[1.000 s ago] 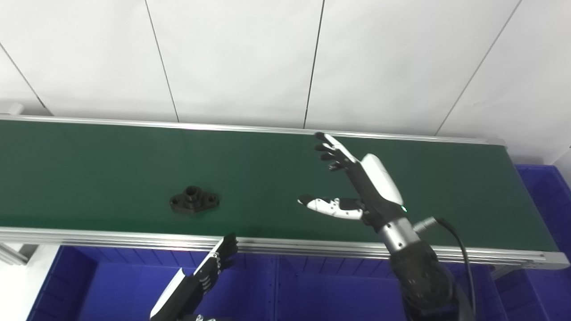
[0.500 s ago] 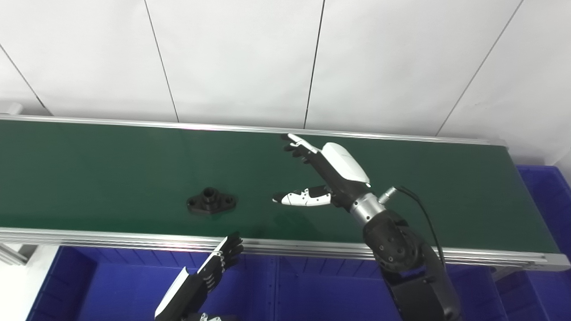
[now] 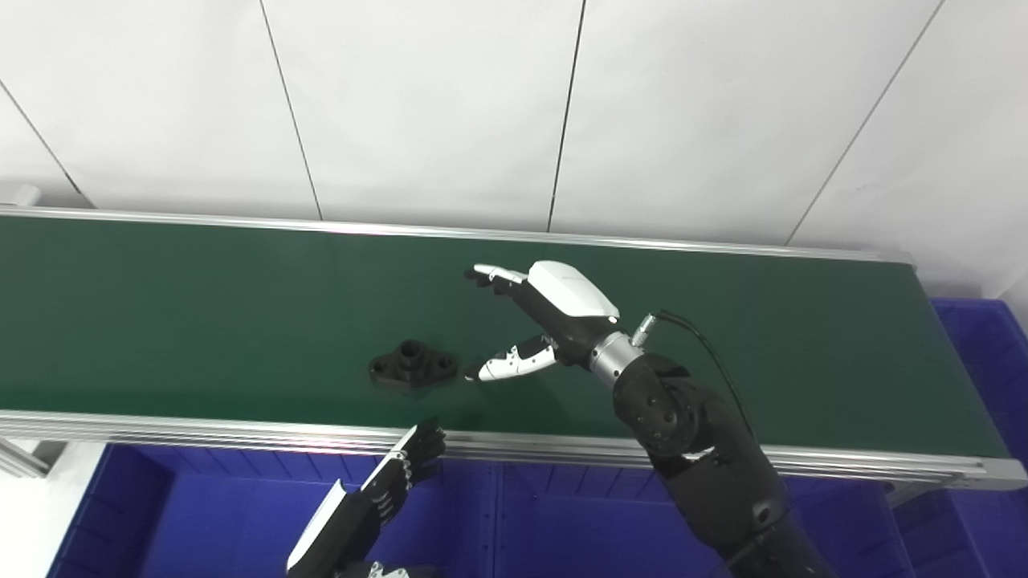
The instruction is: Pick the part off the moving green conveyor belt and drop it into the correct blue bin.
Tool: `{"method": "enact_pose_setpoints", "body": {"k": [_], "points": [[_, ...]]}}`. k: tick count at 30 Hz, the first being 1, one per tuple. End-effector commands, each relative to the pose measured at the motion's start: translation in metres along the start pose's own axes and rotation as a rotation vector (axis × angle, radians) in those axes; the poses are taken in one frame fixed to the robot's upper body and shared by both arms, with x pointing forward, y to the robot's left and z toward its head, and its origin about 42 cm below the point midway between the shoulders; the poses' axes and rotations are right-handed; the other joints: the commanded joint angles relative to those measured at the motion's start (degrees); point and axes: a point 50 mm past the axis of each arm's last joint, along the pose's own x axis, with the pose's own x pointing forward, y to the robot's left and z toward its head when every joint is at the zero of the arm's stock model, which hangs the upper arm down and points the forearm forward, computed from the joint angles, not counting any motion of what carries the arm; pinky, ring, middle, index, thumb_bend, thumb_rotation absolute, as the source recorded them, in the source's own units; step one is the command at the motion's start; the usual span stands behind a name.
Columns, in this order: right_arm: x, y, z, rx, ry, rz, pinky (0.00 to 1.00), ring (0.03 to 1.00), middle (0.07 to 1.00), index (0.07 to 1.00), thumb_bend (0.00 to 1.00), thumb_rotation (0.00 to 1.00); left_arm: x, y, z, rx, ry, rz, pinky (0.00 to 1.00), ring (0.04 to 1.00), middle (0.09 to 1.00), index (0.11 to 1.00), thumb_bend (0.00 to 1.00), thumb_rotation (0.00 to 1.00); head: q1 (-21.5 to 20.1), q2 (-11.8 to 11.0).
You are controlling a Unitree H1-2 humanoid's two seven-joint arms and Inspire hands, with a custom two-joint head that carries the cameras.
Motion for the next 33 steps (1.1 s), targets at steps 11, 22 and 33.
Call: {"method": "enact_pose_setpoints", "body": {"k": [11, 22, 33], "points": [[0.025, -0.001, 0.025, -0.092, -0.102, 0.007, 0.76, 0.838, 0.866, 0.889, 0.77, 0.36, 0.004, -0.005, 0.009, 0.027, -0.06, 0.002, 0.89, 0.936, 0.965, 0.965, 0.73, 0.55, 0.5, 0.2], [0.026, 0.022, 0.001, -0.133, -0.071, 0.024, 0.72, 0.779, 0.812, 0.836, 0.71, 0.17, 0.004, -0.009, 0.012, 0.015, -0.072, -0.001, 0.91, 0.955, 0.977, 0.974, 0.72, 0.55, 0.7, 0.8], [0.017, 0.029, -0.023, -0.119, -0.041, 0.004, 0.45, 0.443, 0.54, 0.635, 0.52, 0.0, 0.004, -0.01, 0.015, 0.024, -0.079, -0.003, 0.9, 0.946, 0.975, 0.978, 0.7, 0.55, 0.5, 1.2]]}}
